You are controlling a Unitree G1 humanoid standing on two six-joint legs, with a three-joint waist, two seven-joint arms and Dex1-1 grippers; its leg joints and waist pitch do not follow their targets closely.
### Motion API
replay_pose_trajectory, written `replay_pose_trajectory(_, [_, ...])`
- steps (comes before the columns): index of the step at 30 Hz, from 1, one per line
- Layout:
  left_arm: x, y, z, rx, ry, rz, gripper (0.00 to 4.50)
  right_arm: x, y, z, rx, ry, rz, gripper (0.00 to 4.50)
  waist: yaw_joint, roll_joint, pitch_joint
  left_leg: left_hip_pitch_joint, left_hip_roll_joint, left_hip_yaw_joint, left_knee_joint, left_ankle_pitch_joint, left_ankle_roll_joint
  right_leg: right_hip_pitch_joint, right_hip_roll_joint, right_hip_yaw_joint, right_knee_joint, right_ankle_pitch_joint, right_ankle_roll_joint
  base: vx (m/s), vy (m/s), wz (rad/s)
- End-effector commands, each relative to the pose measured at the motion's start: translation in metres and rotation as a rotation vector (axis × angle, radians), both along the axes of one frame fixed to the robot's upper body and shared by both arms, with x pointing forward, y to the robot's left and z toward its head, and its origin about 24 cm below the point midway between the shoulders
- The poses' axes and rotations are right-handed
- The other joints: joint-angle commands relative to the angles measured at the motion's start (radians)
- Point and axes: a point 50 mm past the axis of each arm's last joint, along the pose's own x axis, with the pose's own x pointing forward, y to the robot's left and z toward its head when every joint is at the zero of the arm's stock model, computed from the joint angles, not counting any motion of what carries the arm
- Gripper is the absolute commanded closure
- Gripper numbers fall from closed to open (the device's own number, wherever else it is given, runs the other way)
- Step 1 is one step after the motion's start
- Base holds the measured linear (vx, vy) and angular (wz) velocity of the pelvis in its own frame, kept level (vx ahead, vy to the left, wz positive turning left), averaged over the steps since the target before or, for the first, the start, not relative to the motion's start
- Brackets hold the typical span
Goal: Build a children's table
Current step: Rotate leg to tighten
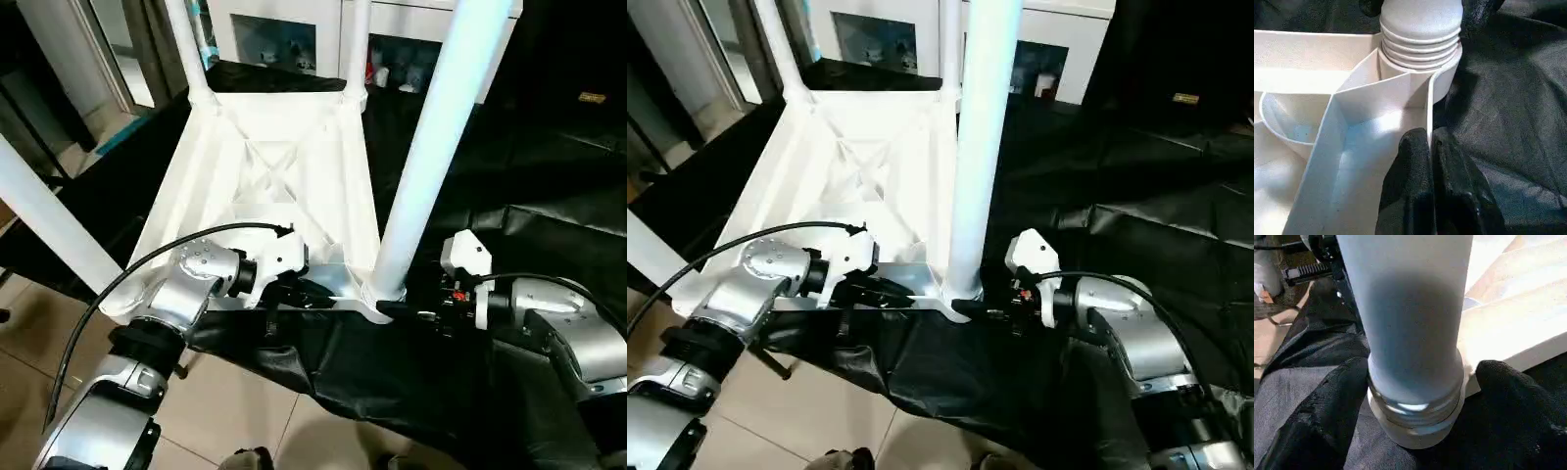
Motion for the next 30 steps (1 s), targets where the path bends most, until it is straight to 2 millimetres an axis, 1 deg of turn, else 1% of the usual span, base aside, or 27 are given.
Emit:
replay_pose_trajectory(1, [-0.004,-0.002,0.003,-0.066,0.018,-0.039,4.5,0.001,0.001,0.001,-0.006,-0.013,0.015,0.63,0.0,-0.03,-0.068,0.029,0.028,-0.008,-0.057,-0.235,0.107,0.037,-0.012,0.008,-0.056,-0.207,-0.254,0.0,0.0,0.0])
replay_pose_trajectory(2, [-0.004,-0.002,0.003,-0.066,0.018,-0.039,4.5,0.001,0.001,0.001,-0.006,-0.013,0.015,0.81,-0.001,-0.031,-0.068,0.03,0.028,-0.008,-0.057,-0.238,0.103,0.037,-0.012,0.008,-0.057,-0.215,-0.251,0.0,0.0,0.0])
replay_pose_trajectory(4, [-0.002,-0.003,0.003,-0.073,0.003,-0.019,4.5,0.0,0.004,-0.001,0.003,-0.013,0.029,0.98,-0.002,-0.032,-0.066,0.029,0.029,-0.009,-0.059,-0.243,0.094,0.036,-0.012,0.009,-0.059,-0.229,-0.244,0.0,0.0,0.0])
replay_pose_trajectory(6, [-0.002,-0.003,0.002,-0.072,0.002,-0.01,4.5,-0.001,0.005,-0.002,0.008,-0.01,0.031,1.11,-0.003,-0.031,-0.065,0.03,0.029,-0.009,-0.06,-0.247,0.09,0.036,-0.011,0.009,-0.059,-0.231,-0.244,0.0,0.0,0.0])
replay_pose_trajectory(9, [0.0,-0.004,0.001,-0.074,-0.005,0.025,4.5,-0.002,0.007,-0.004,0.033,-0.003,0.018,1.42,-0.002,-0.033,-0.066,0.029,0.028,-0.009,-0.059,-0.242,0.091,0.036,-0.011,0.009,-0.058,-0.219,-0.244,0.0,0.0,0.0])
replay_pose_trajectory(10, [0.001,-0.004,0.0,-0.073,-0.008,0.035,4.5,-0.002,0.007,-0.005,0.04,0.0,0.016,1.45,-0.002,-0.031,-0.065,0.03,0.028,-0.009,-0.06,-0.247,0.09,0.036,-0.011,0.009,-0.06,-0.227,-0.243,0.0,0.0,0.0])
replay_pose_trajectory(11, [0.003,-0.005,0.0,-0.07,-0.013,0.064,4.5,-0.003,0.008,-0.007,0.049,0.0,0.001,1.63,-0.002,-0.03,-0.064,0.03,0.028,-0.009,-0.06,-0.25,0.089,0.036,-0.011,0.01,-0.059,-0.228,-0.242,0.0,0.0,0.0])
replay_pose_trajectory(12, [0.005,-0.005,-0.001,-0.068,-0.016,0.08,4.5,-0.004,0.008,-0.008,0.053,0.0,-0.007,1.63,-0.002,-0.031,-0.062,0.031,0.028,-0.009,-0.061,-0.264,0.084,0.033,-0.011,0.01,-0.063,-0.245,-0.239,0.0,0.0,0.0])
replay_pose_trajectory(13, [0.007,-0.006,-0.001,-0.063,-0.026,0.106,4.5,-0.004,0.009,-0.01,0.067,0.001,-0.03,1.69,-0.003,-0.03,-0.063,0.03,0.027,-0.01,-0.063,-0.269,0.078,0.035,-0.011,0.01,-0.063,-0.259,-0.234,0.0,0.0,0.0])
replay_pose_trajectory(15, [0.011,-0.009,-0.002,-0.059,-0.034,0.149,4.5,-0.003,0.011,-0.013,0.083,-0.004,-0.077,1.74,-0.004,-0.027,-0.062,0.034,0.027,-0.01,-0.064,-0.289,0.066,0.03,-0.011,0.011,-0.069,-0.283,-0.225,0.0,0.0,0.0])
replay_pose_trajectory(16, [0.014,-0.013,-0.003,-0.061,-0.037,0.191,4.5,-0.001,0.013,-0.016,0.092,-0.008,-0.128,1.75,-0.007,-0.028,-0.062,0.031,0.026,-0.012,-0.065,-0.296,0.058,0.032,-0.011,0.011,-0.068,-0.294,-0.22,0.0,0.0,0.0])
replay_pose_trajectory(17, [0.016,-0.015,-0.003,-0.065,-0.037,0.209,4.5,-0.001,0.015,-0.018,0.095,-0.007,-0.153,1.75,-0.007,-0.028,-0.062,0.031,0.026,-0.012,-0.065,-0.296,0.058,0.032,-0.011,0.011,-0.068,-0.294,-0.22,0.0,0.0,0.0])
replay_pose_trajectory(18, [0.018,-0.019,-0.003,-0.071,-0.042,0.238,4.5,0.001,0.017,-0.022,0.094,-0.007,-0.196,1.77,-0.009,-0.028,-0.061,0.033,0.024,-0.011,-0.066,-0.316,0.046,0.027,-0.011,0.011,-0.073,-0.326,-0.208,0.0,0.0,0.0])
replay_pose_trajectory(19, [0.022,-0.027,-0.003,-0.072,-0.054,0.281,4.5,0.004,0.022,-0.027,0.094,-0.009,-0.27,1.78,-0.01,-0.028,-0.059,0.032,0.024,-0.013,-0.068,-0.324,0.035,0.026,-0.011,0.011,-0.074,-0.343,-0.197,0.0,0.0,0.0])
replay_pose_trajectory(21, [0.026,-0.034,-0.003,-0.067,-0.07,0.323,4.5,0.008,0.028,-0.031,0.103,-0.01,-0.345,1.78,-0.012,-0.029,-0.059,0.031,0.021,-0.015,-0.07,-0.336,0.028,0.026,-0.011,0.01,-0.077,-0.367,-0.186,0.0,0.0,0.0])
replay_pose_trajectory(22, [0.029,-0.038,-0.002,-0.066,-0.081,0.355,4.5,0.01,0.031,-0.033,0.11,-0.008,-0.391,1.78,-0.014,-0.029,-0.058,0.032,0.02,-0.016,-0.071,-0.354,0.019,0.024,-0.011,0.01,-0.082,-0.399,-0.169,0.0,0.0,0.0])
replay_pose_trajectory(23, [0.032,-0.045,-0.001,-0.066,-0.096,0.397,4.5,0.015,0.037,-0.037,0.111,-0.005,-0.475,1.78,-0.016,-0.027,-0.06,0.033,0.019,-0.017,-0.071,-0.359,0.014,0.023,-0.011,0.009,-0.083,-0.408,-0.163,0.0,0.0,0.0])
replay_pose_trajectory(24, [0.033,-0.046,-0.001,-0.067,-0.098,0.403,4.5,0.016,0.038,-0.038,0.11,-0.004,-0.49,1.78,-0.018,-0.028,-0.058,0.03,0.018,-0.017,-0.072,-0.36,0.01,0.022,-0.01,0.009,-0.083,-0.414,-0.159,0.0,0.0,0.0])
replay_pose_trajectory(25, [0.035,-0.051,0.0,-0.07,-0.11,0.432,4.5,0.019,0.042,-0.041,0.098,-0.005,-0.553,1.78,-0.019,-0.025,-0.059,0.034,0.018,-0.018,-0.073,-0.369,0.003,0.02,-0.01,0.008,-0.087,-0.427,-0.15,0.0,0.0,0.0])
replay_pose_trajectory(26, [0.036,-0.053,0.0,-0.071,-0.113,0.439,4.5,0.02,0.043,-0.041,0.095,-0.006,-0.569,1.78,-0.021,-0.025,-0.057,0.034,0.018,-0.019,-0.074,-0.375,-0.002,0.018,-0.009,0.008,-0.088,-0.433,-0.148,0.0,0.0,0.0])
replay_pose_trajectory(27, [0.037,-0.058,0.001,-0.084,-0.12,0.449,4.5,0.021,0.05,-0.043,0.09,0.005,-0.585,1.78,-0.022,-0.022,-0.059,0.034,0.017,-0.02,-0.074,-0.38,-0.003,0.021,-0.009,0.007,-0.087,-0.431,-0.147,0.0,0.0,0.0])
replay_pose_trajectory(28, [0.037,-0.067,0.003,-0.105,-0.128,0.453,4.5,0.022,0.063,-0.044,0.101,0.015,-0.578,1.78,-0.025,-0.02,-0.058,0.034,0.016,-0.02,-0.074,-0.396,-0.003,0.019,-0.009,0.007,-0.091,-0.446,-0.138,0.0,0.0,0.0])
replay_pose_trajectory(29, [0.036,-0.07,0.004,-0.113,-0.13,0.452,4.5,0.022,0.068,-0.043,0.111,0.014,-0.57,1.78,-0.027,-0.022,-0.058,0.034,0.016,-0.02,-0.075,-0.401,-0.003,0.019,-0.009,0.007,-0.093,-0.449,-0.136,0.0,0.0,0.0])
replay_pose_trajectory(30, [0.035,-0.073,0.004,-0.115,-0.13,0.437,4.5,0.022,0.072,-0.041,0.118,0.002,-0.555,1.78,-0.029,-0.022,-0.058,0.031,0.016,-0.022,-0.077,-0.405,-0.002,0.021,-0.009,0.006,-0.093,-0.451,-0.132,0.0,0.0,0.0])
